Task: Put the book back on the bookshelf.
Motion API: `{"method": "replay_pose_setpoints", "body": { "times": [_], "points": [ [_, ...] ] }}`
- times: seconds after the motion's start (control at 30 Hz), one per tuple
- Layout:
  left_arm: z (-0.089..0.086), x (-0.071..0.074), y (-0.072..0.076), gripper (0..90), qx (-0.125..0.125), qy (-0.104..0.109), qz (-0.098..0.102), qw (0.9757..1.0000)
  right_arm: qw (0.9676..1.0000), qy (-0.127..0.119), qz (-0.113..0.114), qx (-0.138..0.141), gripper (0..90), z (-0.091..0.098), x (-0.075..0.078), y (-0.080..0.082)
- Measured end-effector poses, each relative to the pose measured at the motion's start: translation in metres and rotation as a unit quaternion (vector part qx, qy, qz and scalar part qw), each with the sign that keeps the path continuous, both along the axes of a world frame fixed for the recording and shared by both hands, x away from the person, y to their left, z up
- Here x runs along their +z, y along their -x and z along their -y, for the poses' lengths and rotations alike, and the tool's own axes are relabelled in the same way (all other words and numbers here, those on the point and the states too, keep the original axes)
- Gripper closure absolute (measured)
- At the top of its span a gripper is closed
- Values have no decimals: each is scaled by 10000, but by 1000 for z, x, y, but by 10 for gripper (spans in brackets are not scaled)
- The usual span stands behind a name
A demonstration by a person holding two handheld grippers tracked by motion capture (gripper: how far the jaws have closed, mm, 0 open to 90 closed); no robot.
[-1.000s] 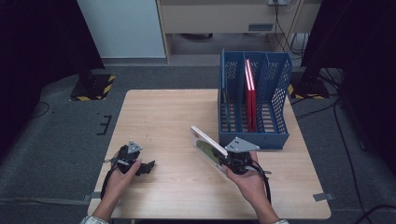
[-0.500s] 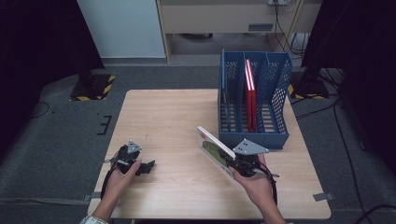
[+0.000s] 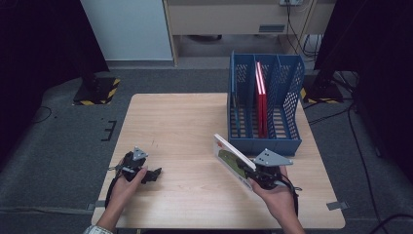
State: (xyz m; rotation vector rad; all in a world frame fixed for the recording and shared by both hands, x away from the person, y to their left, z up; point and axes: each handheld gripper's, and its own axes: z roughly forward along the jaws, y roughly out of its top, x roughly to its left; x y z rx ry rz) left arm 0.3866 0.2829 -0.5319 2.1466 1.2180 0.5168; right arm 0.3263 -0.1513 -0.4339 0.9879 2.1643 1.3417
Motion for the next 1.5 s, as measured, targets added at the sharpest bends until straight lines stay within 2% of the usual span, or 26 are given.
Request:
{"method": "replay_pose_setpoints", "body": {
  "times": [0.4,0.7,1.0,1.3,1.5],
  "points": [
    [0,-1,0,22,30,60,-20,10000,9998,-36,-3,-200,761,26,4,13],
    [0,-1,-1,17,28,75,-22,10000,9993,-261,58,-272,761,38,20,22],
    [-1,-2,-1,14,53,137,-22,9999,9990,-214,132,-370,761,43,39,18],
    [1,-4,0,4,43,168,14,9998,9974,-216,241,-639,761,57,57,10],
    [1,-4,0,2,47,177,18,9998,9959,-218,262,-843,761,67,62,5]
  ]
}}
